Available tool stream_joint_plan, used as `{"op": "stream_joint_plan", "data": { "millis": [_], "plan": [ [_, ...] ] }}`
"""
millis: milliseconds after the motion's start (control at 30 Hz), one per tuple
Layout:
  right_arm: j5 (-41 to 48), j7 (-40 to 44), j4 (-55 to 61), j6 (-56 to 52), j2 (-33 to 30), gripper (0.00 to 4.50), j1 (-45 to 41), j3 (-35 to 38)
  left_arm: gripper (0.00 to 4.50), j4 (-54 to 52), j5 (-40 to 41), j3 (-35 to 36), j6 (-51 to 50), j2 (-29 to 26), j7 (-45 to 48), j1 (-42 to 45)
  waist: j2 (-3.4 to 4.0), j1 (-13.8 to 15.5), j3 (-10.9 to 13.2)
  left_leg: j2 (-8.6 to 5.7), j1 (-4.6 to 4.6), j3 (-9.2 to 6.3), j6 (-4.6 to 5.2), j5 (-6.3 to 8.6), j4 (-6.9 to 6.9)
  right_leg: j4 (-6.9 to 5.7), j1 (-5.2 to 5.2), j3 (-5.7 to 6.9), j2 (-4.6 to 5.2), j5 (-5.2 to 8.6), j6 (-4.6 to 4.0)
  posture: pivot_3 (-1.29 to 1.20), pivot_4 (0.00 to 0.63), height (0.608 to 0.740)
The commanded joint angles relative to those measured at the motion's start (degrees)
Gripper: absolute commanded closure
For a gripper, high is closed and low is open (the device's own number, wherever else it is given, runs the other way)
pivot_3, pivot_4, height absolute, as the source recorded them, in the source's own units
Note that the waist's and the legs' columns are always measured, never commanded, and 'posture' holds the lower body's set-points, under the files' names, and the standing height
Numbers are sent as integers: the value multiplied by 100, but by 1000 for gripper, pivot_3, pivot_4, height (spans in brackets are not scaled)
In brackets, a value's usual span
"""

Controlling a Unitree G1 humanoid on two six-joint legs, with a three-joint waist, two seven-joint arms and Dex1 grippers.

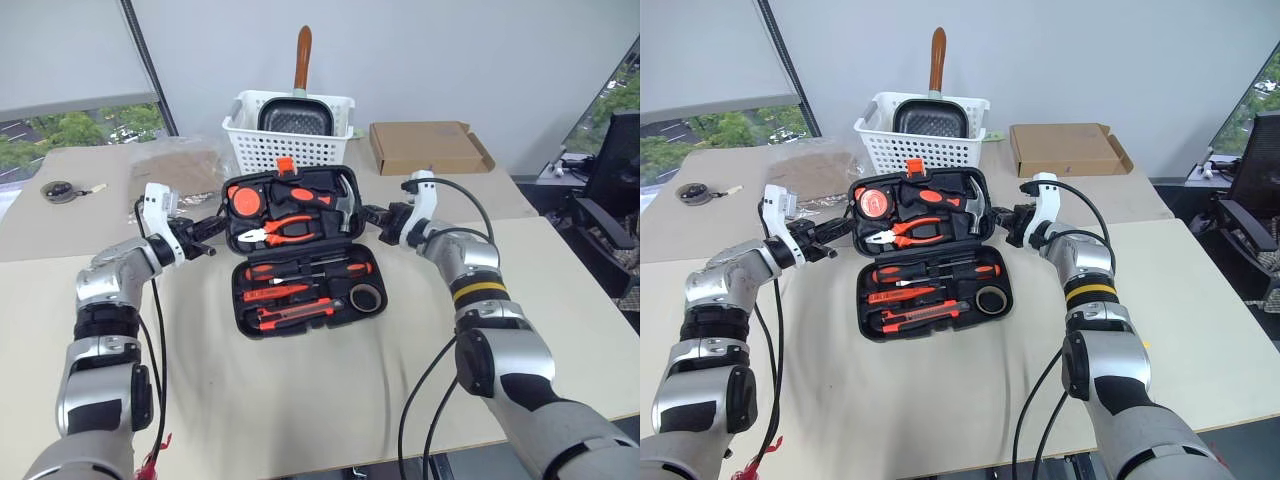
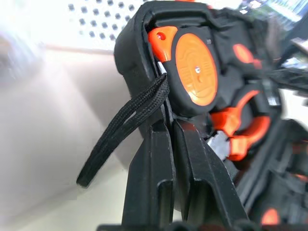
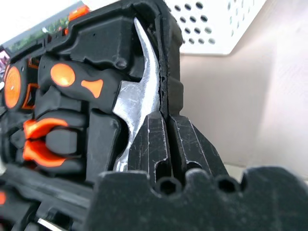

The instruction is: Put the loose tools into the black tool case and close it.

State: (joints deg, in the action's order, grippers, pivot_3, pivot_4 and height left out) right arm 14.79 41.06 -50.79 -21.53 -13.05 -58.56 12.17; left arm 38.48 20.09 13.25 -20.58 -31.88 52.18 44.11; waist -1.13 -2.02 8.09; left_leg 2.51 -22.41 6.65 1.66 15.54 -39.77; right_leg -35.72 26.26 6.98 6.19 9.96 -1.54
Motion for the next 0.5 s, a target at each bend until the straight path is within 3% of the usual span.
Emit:
{"op": "stream_joint_plan", "data": {
  "millis": [33,233,500],
  "plan": [
    [195,579,727,573,192,4500,167,-180,4444,-654,-322,-320,1160,120,120,-152,0,-23,0,0,1,2,0,0,3,1,0,0,0,2,3,0,150,700],
    [102,869,1665,1399,244,4500,1011,-450,4444,-1292,-874,-511,2418,181,-341,-999,0,-38,0,3,4,9,0,1,10,3,1,0,1,5,8,0,150,700],
    [-654,1289,1717,4117,61,4500,1936,-1082,4444,-1357,-1676,-582,4422,257,-1225,-1692,0,-40,0,7,24,2,5,4,4,-13,-8,-7,6,4,8,0,150,700]
  ]
}}
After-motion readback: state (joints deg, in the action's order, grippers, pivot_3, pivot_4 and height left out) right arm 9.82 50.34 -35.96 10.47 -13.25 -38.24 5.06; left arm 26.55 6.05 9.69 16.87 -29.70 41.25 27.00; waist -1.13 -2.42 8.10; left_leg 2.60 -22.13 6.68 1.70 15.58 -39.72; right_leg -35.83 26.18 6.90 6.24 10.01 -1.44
